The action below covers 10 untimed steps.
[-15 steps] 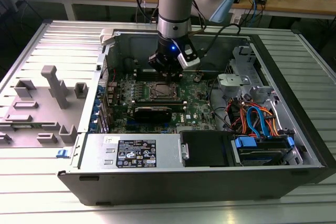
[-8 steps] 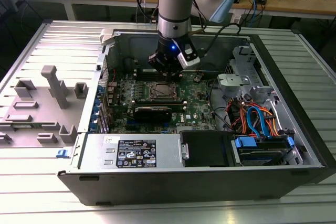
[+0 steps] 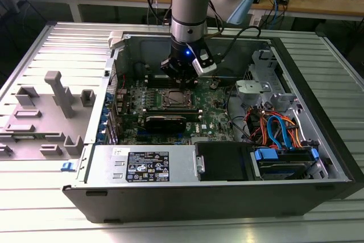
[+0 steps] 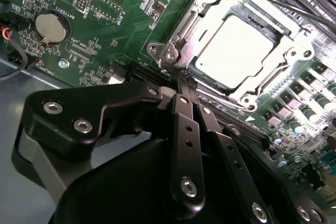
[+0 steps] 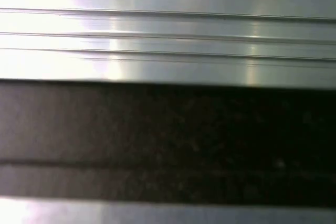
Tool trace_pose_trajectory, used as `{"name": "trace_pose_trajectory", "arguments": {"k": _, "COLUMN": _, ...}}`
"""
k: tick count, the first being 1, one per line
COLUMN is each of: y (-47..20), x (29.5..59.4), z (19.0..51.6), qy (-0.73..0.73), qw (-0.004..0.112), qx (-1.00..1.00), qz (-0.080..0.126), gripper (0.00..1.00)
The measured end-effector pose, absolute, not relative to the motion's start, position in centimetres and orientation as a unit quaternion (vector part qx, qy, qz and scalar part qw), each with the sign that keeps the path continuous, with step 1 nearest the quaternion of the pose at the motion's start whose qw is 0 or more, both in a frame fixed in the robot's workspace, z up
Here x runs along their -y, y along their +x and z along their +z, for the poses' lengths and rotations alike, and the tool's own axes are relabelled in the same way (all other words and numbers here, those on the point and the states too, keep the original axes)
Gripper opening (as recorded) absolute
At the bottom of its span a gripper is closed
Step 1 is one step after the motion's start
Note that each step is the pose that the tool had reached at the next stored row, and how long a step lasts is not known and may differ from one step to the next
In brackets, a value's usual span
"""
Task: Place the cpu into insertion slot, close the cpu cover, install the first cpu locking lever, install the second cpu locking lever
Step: 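Install the first cpu locking lever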
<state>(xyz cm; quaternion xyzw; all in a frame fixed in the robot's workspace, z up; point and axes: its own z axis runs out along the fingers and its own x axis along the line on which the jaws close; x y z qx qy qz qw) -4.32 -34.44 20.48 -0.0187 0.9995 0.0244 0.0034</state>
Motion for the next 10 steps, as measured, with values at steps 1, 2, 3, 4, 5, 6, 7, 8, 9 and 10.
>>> {"name": "trace_pose_trajectory", "arguments": {"k": 1, "y": -4.32, "x": 34.48, "z": 20.45, "qy": -0.019, "qw": 0.003, "qx": -1.000, "qz": 0.024, "gripper": 0.11}}
{"name": "trace_pose_trajectory", "arguments": {"k": 2, "y": -4.31, "x": 34.49, "z": 20.43, "qy": -0.019, "qw": 0.003, "qx": -1.000, "qz": 0.024, "gripper": 0.11}}
{"name": "trace_pose_trajectory", "arguments": {"k": 3, "y": -4.31, "x": 34.49, "z": 20.40, "qy": -0.019, "qw": 0.003, "qx": -1.000, "qz": 0.024, "gripper": 0.11}}
{"name": "trace_pose_trajectory", "arguments": {"k": 4, "y": -4.30, "x": 34.49, "z": 20.37, "qy": -0.019, "qw": 0.003, "qx": -1.000, "qz": 0.024, "gripper": 0.11}}
{"name": "trace_pose_trajectory", "arguments": {"k": 5, "y": -4.29, "x": 34.49, "z": 20.33, "qy": -0.019, "qw": 0.003, "qx": -1.000, "qz": 0.025, "gripper": 0.11}}
{"name": "trace_pose_trajectory", "arguments": {"k": 6, "y": -4.28, "x": 34.48, "z": 20.31, "qy": -0.019, "qw": 0.003, "qx": -0.999, "qz": 0.025, "gripper": 0.11}}
{"name": "trace_pose_trajectory", "arguments": {"k": 7, "y": -4.27, "x": 34.48, "z": 20.31, "qy": -0.019, "qw": 0.004, "qx": -0.999, "qz": 0.028, "gripper": 0.11}}
{"name": "trace_pose_trajectory", "arguments": {"k": 8, "y": -4.27, "x": 34.48, "z": 20.30, "qy": -0.019, "qw": 0.004, "qx": -0.999, "qz": 0.030, "gripper": 0.11}}
{"name": "trace_pose_trajectory", "arguments": {"k": 9, "y": -4.28, "x": 34.48, "z": 20.31, "qy": -0.019, "qw": 0.004, "qx": -0.999, "qz": 0.031, "gripper": 0.11}}
{"name": "trace_pose_trajectory", "arguments": {"k": 10, "y": -4.28, "x": 34.48, "z": 20.31, "qy": -0.019, "qw": 0.004, "qx": -0.999, "qz": 0.032, "gripper": 0.11}}
